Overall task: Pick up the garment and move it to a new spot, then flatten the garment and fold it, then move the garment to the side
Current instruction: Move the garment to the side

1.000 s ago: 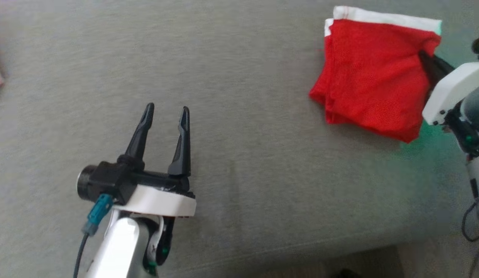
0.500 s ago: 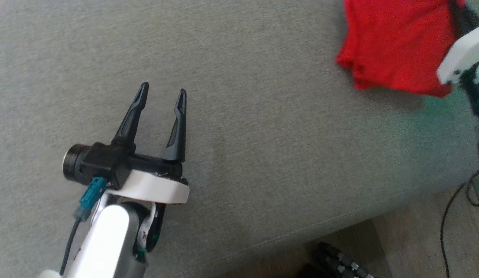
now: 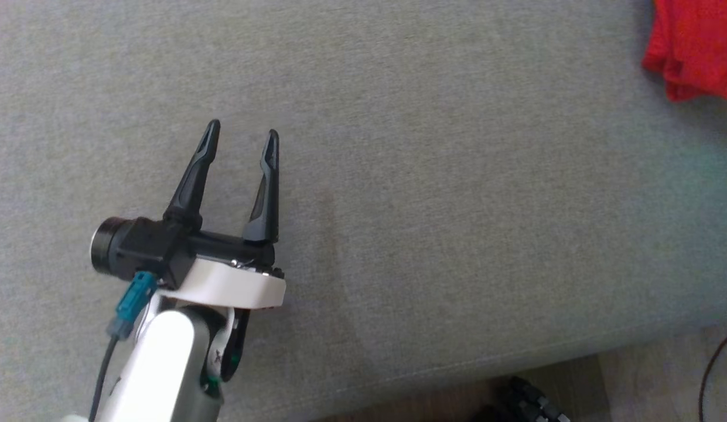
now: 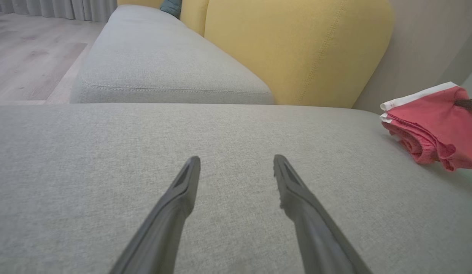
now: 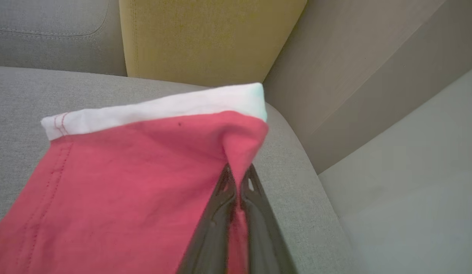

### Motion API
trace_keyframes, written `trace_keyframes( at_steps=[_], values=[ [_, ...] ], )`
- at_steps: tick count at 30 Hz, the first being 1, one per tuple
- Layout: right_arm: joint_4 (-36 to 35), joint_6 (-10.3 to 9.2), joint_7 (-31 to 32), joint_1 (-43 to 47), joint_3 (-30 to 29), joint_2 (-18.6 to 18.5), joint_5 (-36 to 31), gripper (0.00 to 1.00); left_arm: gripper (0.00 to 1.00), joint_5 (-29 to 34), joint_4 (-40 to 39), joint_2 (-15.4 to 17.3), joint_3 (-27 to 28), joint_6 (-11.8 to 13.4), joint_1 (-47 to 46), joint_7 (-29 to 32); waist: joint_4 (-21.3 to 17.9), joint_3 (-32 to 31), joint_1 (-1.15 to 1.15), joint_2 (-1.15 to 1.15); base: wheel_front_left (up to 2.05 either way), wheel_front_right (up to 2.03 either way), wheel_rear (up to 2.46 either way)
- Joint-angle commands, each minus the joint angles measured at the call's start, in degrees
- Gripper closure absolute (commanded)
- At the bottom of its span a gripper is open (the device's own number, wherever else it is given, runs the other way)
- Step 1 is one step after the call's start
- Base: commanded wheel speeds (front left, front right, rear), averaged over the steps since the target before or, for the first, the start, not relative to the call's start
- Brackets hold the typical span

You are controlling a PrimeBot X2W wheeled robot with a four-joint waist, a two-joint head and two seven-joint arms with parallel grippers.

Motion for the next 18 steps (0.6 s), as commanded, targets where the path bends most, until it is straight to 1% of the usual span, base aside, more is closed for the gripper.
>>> trace_keyframes(
  at_steps=[1,9,15,18],
  values=[
    [-1.1,-0.05,-0.8,-1.3,-0.6,-2.3,-1.1,1.00,0.00,-0.3,-2.1,0.2,1.5,0.3,-1.4,-0.5,0.5,0.2,0.00,0.00,0.00,0.00,0.00],
    [0.6,-0.05,-2.1,-3.0,-3.9,-4.0,-6.2,1.00,0.00,-0.4,-2.2,0.2,1.2,0.4,-1.9,-0.9,1.5,0.8,0.00,0.00,0.00,0.00,0.00],
    [1.0,-0.05,-2.5,-3.7,-6.7,-3.8,-10.0,1.00,0.00,-0.5,-2.5,0.2,0.8,0.4,-2.2,-1.1,2.2,1.0,0.00,0.00,0.00,0.00,0.00],
    [0.8,-0.05,-3.1,-3.6,-7.7,-3.1,-11.7,1.00,0.00,-0.6,-2.5,0.2,0.6,0.4,-2.3,-1.1,2.5,0.7,0.00,0.00,0.00,0.00,0.00]
  ],
)
